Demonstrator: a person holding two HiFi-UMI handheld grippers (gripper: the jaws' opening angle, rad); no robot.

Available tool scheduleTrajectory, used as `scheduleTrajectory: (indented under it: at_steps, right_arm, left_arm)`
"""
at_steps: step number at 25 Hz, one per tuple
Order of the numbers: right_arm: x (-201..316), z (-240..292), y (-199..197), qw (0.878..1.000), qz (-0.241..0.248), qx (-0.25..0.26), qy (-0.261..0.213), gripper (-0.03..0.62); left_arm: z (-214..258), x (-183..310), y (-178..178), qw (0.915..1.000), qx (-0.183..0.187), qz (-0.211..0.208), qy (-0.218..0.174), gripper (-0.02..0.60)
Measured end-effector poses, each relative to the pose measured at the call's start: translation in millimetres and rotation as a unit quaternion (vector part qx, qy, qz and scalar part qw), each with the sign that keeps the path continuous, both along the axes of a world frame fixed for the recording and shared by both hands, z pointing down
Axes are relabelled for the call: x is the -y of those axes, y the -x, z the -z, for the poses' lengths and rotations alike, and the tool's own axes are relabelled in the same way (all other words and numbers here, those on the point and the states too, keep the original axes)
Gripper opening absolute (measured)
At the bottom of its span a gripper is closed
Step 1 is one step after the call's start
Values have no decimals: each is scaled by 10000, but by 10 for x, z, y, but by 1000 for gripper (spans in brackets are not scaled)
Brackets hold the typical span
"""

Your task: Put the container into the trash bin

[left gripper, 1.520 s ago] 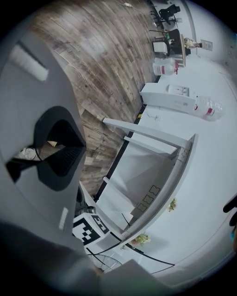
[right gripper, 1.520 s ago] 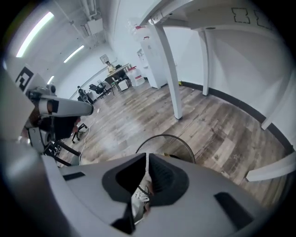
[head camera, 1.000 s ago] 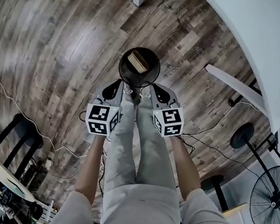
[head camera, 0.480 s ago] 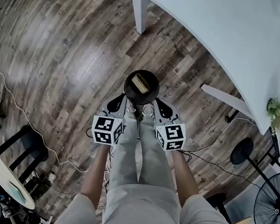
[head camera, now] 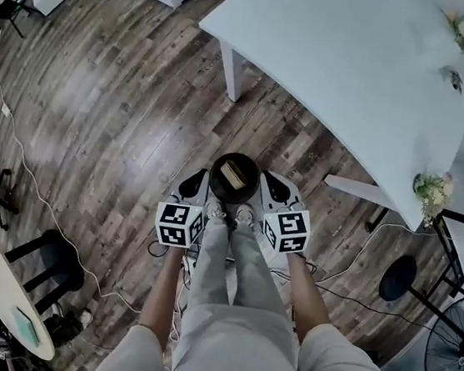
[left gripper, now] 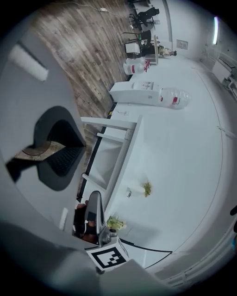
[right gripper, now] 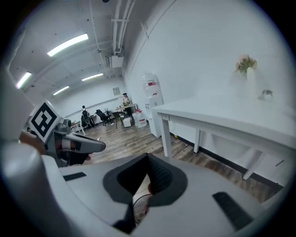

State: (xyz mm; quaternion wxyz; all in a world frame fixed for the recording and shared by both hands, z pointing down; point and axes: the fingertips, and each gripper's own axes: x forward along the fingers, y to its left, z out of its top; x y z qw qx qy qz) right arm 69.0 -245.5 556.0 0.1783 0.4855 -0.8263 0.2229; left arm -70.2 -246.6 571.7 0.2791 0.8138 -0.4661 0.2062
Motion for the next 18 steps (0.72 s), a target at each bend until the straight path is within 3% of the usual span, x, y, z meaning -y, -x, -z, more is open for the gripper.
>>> scheduleTrajectory:
  at_steps: [18]
  right_arm:
    - [262,1518,-353,9950,-151,52,-982,14]
  left_arm:
    - [1408,144,-130,9958,166,12,-905,11]
